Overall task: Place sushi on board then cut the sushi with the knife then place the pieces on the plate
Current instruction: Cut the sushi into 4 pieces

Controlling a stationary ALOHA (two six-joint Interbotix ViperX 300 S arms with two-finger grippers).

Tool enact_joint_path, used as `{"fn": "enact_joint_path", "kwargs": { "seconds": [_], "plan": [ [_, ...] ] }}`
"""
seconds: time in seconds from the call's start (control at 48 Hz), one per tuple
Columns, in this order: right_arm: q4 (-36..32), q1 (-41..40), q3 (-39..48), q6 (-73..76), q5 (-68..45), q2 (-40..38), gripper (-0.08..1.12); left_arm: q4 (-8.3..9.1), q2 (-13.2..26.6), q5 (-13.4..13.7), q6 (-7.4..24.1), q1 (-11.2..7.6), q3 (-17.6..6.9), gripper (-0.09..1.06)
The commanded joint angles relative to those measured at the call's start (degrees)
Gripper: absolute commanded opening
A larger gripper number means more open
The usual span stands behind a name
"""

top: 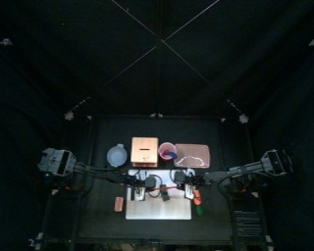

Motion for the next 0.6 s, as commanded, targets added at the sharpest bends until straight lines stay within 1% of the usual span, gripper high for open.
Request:
{"fn": "enact_joint_path", "kwargs": {
  "seconds": [0.021,0.146,0.354,0.604],
  "plan": [
    [-0.09,-0.62,-0.53,0.09,0.0,-0.44,0.5,0.18,-0.35,0.0,0.0,-0.53,-1.58,0.46],
    [-0.09,-0.7,-0.53,0.18,0.09,0.18,0.5,0.09,-0.09,0.09,0.0,-0.44,-1.67,0.42],
    [-0.35,-0.79,-0.44,0.18,0.7,1.93,0.5,0.0,0.88,0.26,0.0,-0.18,-1.76,0.42],
    [-0.35,-1.93,-0.09,0.18,1.85,2.72,0.5,0.18,2.2,0.26,0.09,0.09,-2.55,0.42]
  ]
}}
